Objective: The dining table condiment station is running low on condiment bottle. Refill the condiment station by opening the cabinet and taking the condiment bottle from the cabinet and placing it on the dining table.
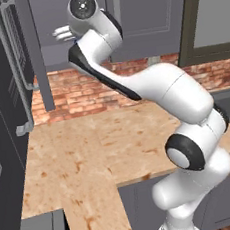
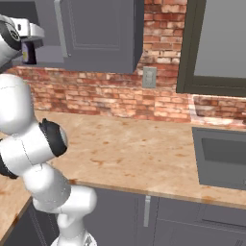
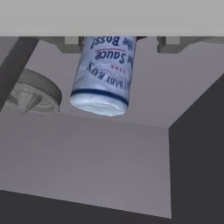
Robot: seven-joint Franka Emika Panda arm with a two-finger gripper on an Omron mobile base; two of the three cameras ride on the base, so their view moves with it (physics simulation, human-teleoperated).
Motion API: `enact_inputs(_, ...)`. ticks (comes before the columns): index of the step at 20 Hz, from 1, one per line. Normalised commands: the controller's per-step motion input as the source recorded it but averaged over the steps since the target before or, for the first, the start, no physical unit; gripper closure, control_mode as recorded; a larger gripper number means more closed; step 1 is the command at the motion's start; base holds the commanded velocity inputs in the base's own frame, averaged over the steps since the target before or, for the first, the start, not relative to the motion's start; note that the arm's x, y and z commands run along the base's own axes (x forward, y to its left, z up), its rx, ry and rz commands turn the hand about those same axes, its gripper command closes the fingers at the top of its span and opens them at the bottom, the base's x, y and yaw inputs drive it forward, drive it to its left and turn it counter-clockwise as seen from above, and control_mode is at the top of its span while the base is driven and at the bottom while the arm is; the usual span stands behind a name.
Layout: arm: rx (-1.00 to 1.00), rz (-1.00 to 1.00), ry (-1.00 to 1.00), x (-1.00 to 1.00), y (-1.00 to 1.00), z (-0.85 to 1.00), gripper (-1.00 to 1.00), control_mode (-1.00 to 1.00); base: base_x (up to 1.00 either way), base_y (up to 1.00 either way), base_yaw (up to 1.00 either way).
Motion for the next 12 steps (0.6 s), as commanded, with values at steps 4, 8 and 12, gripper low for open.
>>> enact_inputs(4,0.0,0.04,0.0,-1.0,-0.57,-0.03,1.0,-1.0,0.0,0.0,0.0)
enact_inputs(8,0.0,0.05,0.0,-1.0,-0.74,0.0,1.0,-1.0,0.0,0.0,0.0)
enact_inputs(12,0.0,0.06,0.04,-1.0,-0.56,-0.16,1.0,-1.0,0.0,0.0,0.0)
